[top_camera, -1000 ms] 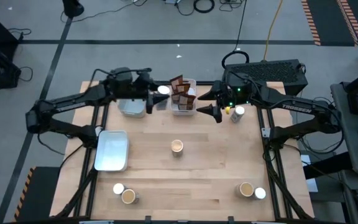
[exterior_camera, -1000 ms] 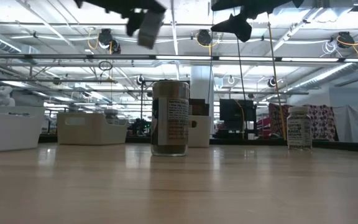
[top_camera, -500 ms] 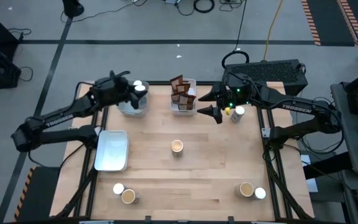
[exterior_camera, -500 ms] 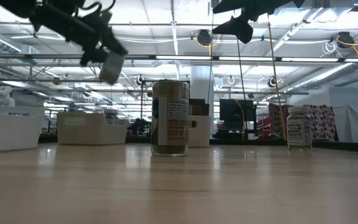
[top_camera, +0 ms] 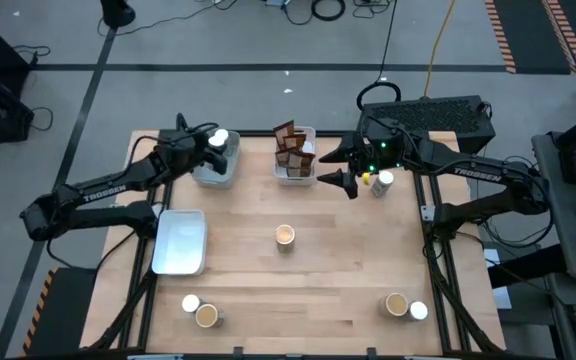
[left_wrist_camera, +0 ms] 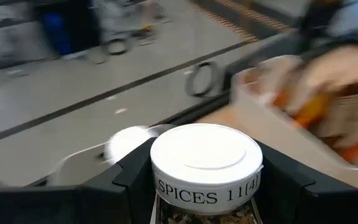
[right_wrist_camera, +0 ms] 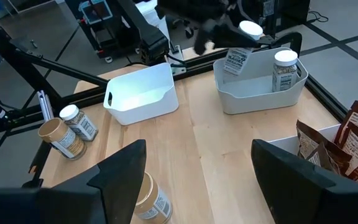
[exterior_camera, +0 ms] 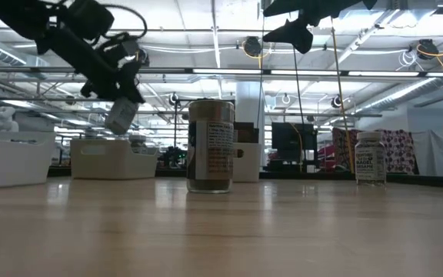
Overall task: Sort spices by type
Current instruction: Put the white seasoning bottle into the gray bin
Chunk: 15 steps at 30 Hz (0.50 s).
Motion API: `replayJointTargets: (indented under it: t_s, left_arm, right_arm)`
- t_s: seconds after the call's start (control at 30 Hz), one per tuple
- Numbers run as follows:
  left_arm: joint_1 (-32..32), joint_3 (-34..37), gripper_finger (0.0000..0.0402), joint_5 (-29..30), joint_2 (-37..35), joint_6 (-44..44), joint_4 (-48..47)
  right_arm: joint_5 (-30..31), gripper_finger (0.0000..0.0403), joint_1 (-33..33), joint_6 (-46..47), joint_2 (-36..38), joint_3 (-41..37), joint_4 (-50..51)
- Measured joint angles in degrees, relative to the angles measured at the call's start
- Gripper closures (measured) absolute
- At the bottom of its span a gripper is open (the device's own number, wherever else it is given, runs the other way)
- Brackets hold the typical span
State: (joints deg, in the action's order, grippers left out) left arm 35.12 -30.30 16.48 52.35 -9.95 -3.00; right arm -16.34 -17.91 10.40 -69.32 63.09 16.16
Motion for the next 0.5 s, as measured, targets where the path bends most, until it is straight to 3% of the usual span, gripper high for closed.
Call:
replayJointTargets:
  t_s: [0.17, 0.37, 0.5]
  left_arm:
    - [0.1, 3.9, 0.0193, 8.3, 1.1, -3.3, 6.5]
    - [0.0, 9.7, 0.0193, 11.6, 1.7, -4.7, 18.1]
    - [0.1, 12.4, 0.0193, 14.6, 1.8, -4.7, 19.2]
  right_arm:
    - [0.0, 0.0131, 0.0, 0.0, 0.0, 0.0, 0.0]
    - [0.0, 0.0131, 0.0, 0.3, 0.0, 0.0, 0.0]
    - [0.0, 0.0131, 0.0, 0.9, 0.0, 0.0, 0.0]
